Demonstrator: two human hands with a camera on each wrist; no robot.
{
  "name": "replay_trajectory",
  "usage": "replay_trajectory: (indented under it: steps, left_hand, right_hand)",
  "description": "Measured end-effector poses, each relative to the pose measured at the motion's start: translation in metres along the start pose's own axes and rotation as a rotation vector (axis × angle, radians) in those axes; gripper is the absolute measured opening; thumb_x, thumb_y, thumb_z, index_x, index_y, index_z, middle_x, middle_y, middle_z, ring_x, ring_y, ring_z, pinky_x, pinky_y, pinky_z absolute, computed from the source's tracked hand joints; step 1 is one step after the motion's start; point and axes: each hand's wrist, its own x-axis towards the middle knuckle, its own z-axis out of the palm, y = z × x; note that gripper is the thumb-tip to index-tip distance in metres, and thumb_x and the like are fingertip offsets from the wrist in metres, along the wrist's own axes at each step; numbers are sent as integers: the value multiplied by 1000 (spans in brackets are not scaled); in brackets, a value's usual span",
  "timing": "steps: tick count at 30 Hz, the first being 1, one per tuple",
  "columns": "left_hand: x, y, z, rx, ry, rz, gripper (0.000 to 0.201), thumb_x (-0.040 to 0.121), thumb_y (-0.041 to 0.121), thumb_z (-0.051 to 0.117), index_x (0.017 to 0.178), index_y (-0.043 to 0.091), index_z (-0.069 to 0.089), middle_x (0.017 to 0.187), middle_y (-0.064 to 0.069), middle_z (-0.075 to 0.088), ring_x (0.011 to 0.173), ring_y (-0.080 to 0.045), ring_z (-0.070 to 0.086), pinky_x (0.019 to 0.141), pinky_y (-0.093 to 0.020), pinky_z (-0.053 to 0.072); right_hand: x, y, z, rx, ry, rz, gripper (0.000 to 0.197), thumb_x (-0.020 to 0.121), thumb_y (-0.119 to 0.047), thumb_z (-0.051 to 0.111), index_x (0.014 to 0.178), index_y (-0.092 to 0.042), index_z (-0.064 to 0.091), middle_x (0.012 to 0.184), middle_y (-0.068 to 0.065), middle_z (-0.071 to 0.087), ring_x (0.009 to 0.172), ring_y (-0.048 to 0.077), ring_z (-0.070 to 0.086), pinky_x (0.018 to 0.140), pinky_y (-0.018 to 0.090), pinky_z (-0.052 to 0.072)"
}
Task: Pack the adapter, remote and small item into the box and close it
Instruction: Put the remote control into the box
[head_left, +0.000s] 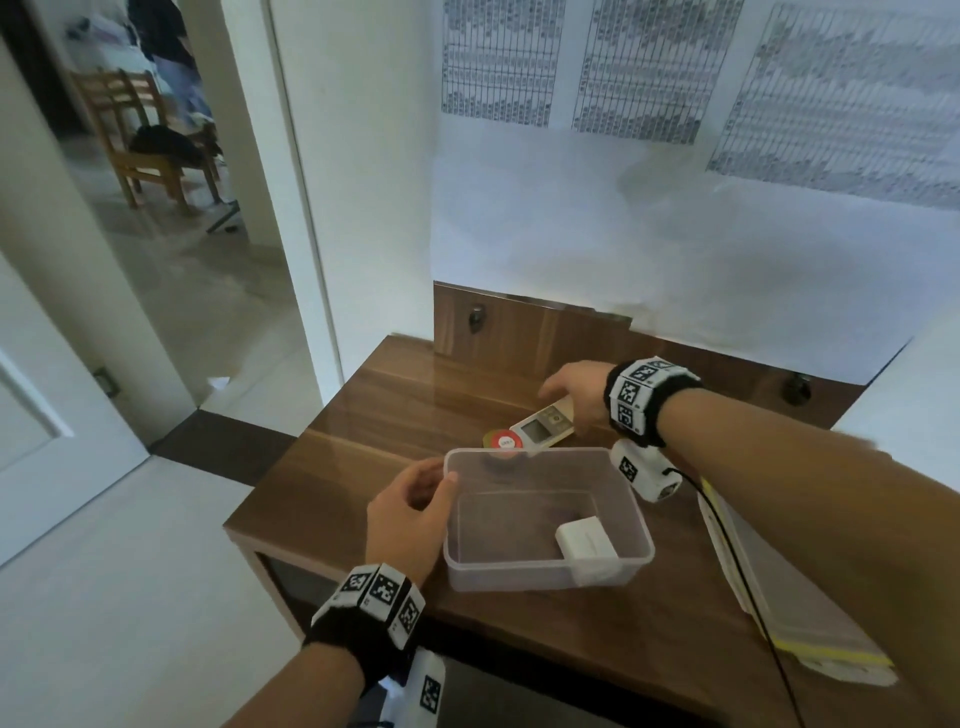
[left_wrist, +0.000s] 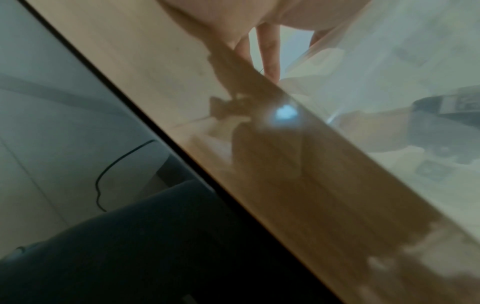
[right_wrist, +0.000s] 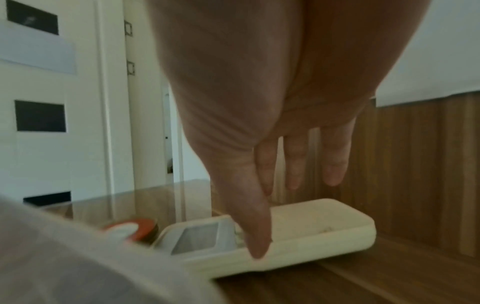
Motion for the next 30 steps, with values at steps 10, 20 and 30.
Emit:
replay_trajectory:
  steps: [10, 20, 30]
  left_hand:
    - [4, -6, 0, 12, -17, -17, 24, 90, 32, 69, 112, 24, 69, 102, 10, 73, 95, -2, 68, 85, -28, 58]
    - [4, -6, -3, 18, -35, 19, 18, 91, 30, 68, 108, 26, 71, 99, 12, 74, 89, 6, 68, 77, -17, 54]
    - [0, 2, -3, -19, -48, -39, 12, 95, 35, 62, 104, 30, 69, 96, 11, 73, 87, -2, 68, 72, -21, 54]
  right_hand:
    - [16, 9, 16, -20, -82, -18, 59, 72, -15, 82, 124, -20, 55, 119, 2, 63, 99, 21, 58, 78, 32, 48]
    - [-7, 16, -14, -2, 130, 7, 56, 74, -23, 76, 126, -21, 54, 120, 4, 62, 101, 23, 59, 79, 32, 47]
    - [-92, -38, -12, 59, 8, -165, 60, 74, -32, 78, 128, -25, 52, 116, -7, 57, 103, 15, 55, 91, 33, 49]
